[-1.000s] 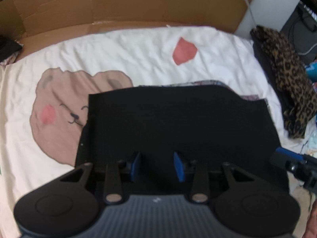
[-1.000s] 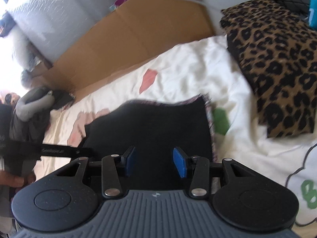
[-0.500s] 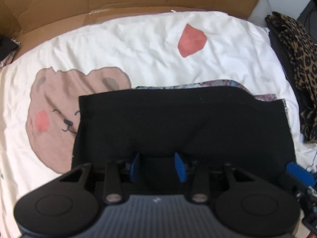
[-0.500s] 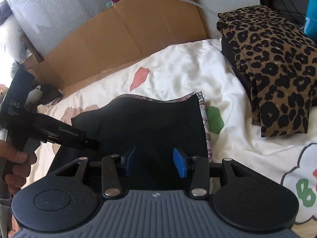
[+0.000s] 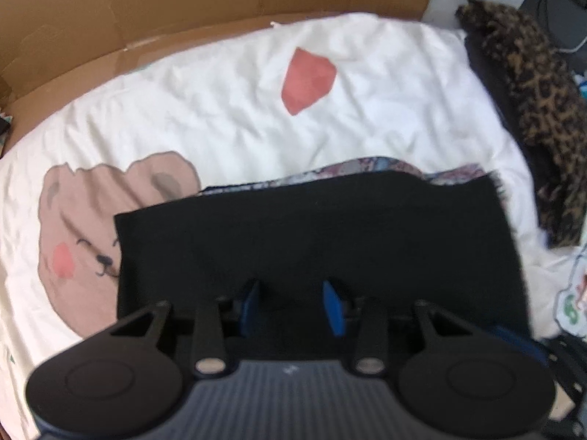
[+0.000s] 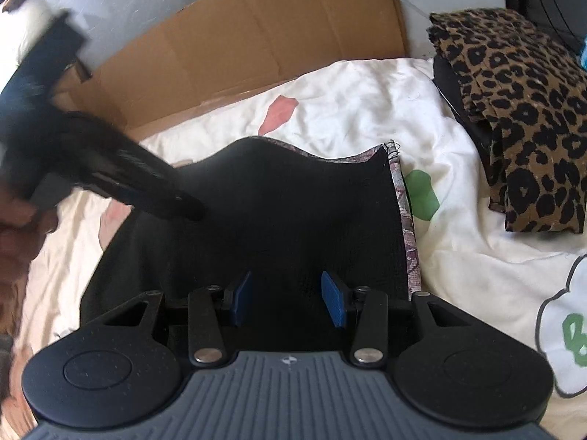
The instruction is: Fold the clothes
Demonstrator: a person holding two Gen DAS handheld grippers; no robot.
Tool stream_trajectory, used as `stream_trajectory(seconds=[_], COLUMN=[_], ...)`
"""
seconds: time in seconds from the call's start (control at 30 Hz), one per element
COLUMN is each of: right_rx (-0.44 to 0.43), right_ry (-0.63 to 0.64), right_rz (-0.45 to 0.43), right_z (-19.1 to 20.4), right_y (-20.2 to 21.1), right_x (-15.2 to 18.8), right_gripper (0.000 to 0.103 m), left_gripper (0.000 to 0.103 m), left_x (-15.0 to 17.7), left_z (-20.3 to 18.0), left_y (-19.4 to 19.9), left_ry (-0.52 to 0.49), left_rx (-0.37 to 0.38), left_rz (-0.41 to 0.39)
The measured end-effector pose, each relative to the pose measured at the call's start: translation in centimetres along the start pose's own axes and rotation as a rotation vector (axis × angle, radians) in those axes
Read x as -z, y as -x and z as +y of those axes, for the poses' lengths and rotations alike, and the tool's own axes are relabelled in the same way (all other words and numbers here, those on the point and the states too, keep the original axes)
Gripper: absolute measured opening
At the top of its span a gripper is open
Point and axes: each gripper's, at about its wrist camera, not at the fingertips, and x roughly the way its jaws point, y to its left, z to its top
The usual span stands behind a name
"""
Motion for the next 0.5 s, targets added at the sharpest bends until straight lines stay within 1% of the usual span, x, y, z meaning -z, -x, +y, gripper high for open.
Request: stream_trajectory(seconds=[0.07,0.2,0.23,0.3,0.37,0.5], right_rx=[0.001,-0.054,-0.055,-0.047,-0.044,-0.049], right_ry=[0.022,0.073,0.076,0.059,0.067,0.078], right_rz=[-0.017,-0.041,-0.040,-0.004,0.012,0.029], right_z=[0.1,0.4,0.4,-0.1,-0.6,-1.5], right_y=[0.8,2.0,2.0,1.4,1.3,1.4], right_x=[0.3,1.2,1.6,2.5,3.4,4.9], right_gripper=[0.049,0.049,0.049,0.048,0.047,0.047], left_gripper=[0.042,0.043,0.045,0.046,0.046,0.046], left_x=[-0.3,-0.8,-0.9,-0.8,-0.7,-0.5], left_z=[0.0,0.4,0.6,1.1,1.2,0.9], left_y=[-0.6,-1.2,-1.3,-1.3,-1.4,-1.5], left_ry=[0.007,-0.015,-0.018,-0.015,-0.015,-0.031], left_rx=[-0.002,0.023,0.034,0.054,0.064,0.056], left_rz=[-0.003,-0.003,-0.002,-0.004,-0.009,-0.024])
